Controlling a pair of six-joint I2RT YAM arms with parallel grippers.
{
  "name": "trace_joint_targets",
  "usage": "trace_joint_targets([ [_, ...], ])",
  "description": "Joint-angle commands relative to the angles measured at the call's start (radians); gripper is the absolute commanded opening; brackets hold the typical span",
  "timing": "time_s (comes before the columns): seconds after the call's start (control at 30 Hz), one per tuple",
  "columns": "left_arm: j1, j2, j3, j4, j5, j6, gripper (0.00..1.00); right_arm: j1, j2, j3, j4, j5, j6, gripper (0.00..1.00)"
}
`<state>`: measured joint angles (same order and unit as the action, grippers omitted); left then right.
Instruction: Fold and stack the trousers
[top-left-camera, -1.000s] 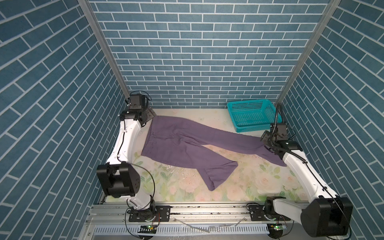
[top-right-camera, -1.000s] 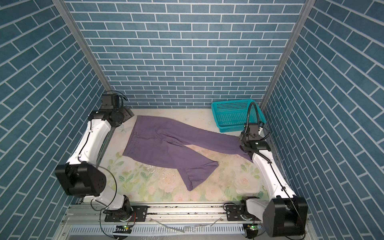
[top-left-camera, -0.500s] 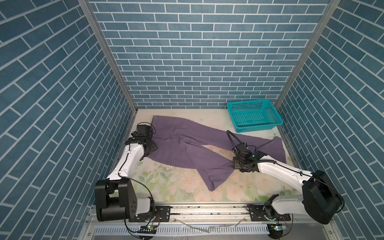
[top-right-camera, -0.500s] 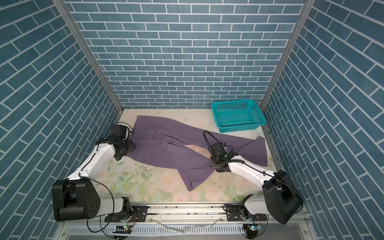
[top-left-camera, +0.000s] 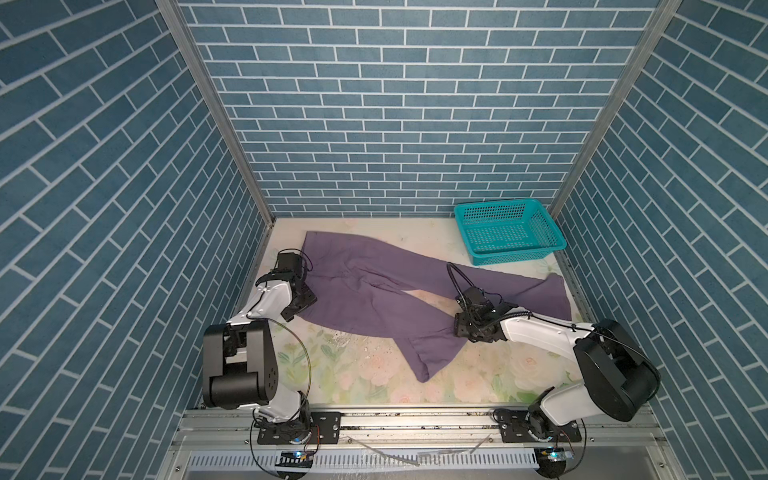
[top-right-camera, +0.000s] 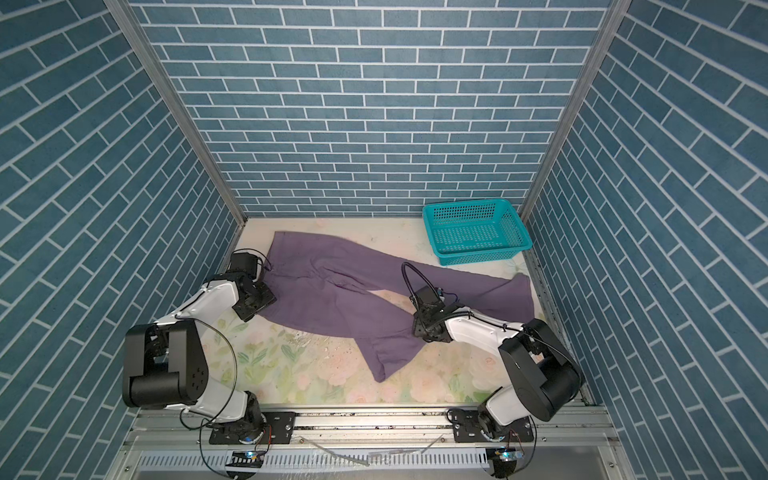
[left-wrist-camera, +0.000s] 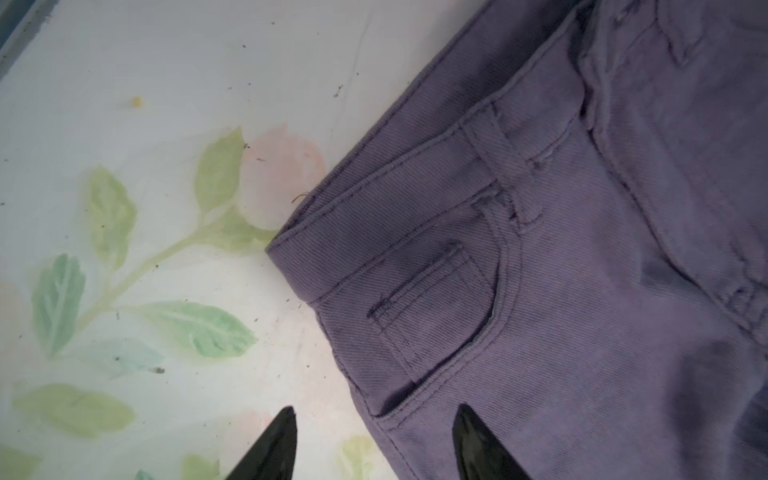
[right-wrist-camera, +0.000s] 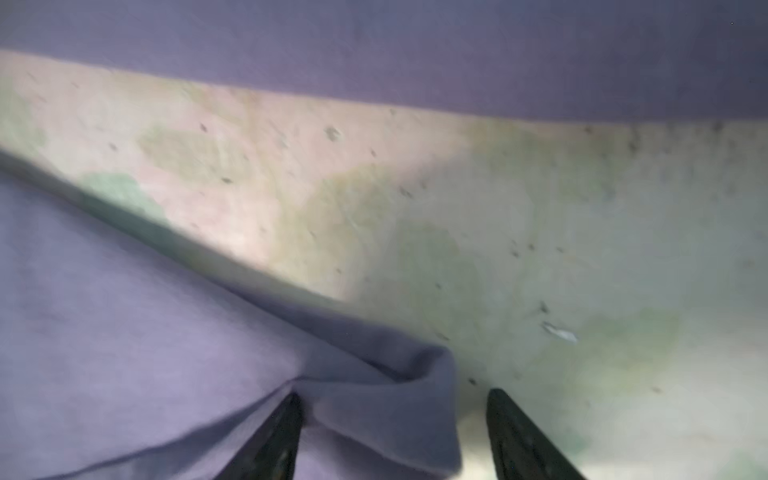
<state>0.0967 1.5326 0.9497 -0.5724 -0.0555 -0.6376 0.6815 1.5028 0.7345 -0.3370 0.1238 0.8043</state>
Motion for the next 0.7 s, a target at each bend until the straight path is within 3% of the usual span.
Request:
trace_joint_targets([
  [0.0,0.015,0.022,-0.018,0.034,0.01,0.006,0.5,-0.001,0.042,0.035,0.062,-0.067,0.017,0.39],
  [0.07,0.029,0.038,-0.023,0.043,0.024,0.004,0.39,-0.003,0.033,0.072,0.049,-0.045,-0.023,0.18],
  [0.17,0.049,0.057,-0.022,0.049,0.037,0.007,0.2,-0.015,0.014,0.175,-0.05,0.035,-0.121,0.0],
  [0.27,0.07,0.075,-0.01,0.042,0.051,0.004,0.04,-0.016,-0.009,0.31,-0.172,0.162,-0.266,0.0],
  [0.43,0.08,0.058,-0.011,0.035,0.031,0.002,0.0,-0.013,-0.045,0.502,-0.269,0.295,-0.452,0.0],
  [0.53,0.086,0.05,-0.014,0.027,0.027,0.0,0.0,0.004,-0.064,0.558,-0.283,0.297,-0.501,0.0],
  [0.67,0.089,0.035,-0.011,0.016,0.024,-0.002,0.0,0.089,-0.095,0.527,-0.253,0.214,-0.528,0.0],
])
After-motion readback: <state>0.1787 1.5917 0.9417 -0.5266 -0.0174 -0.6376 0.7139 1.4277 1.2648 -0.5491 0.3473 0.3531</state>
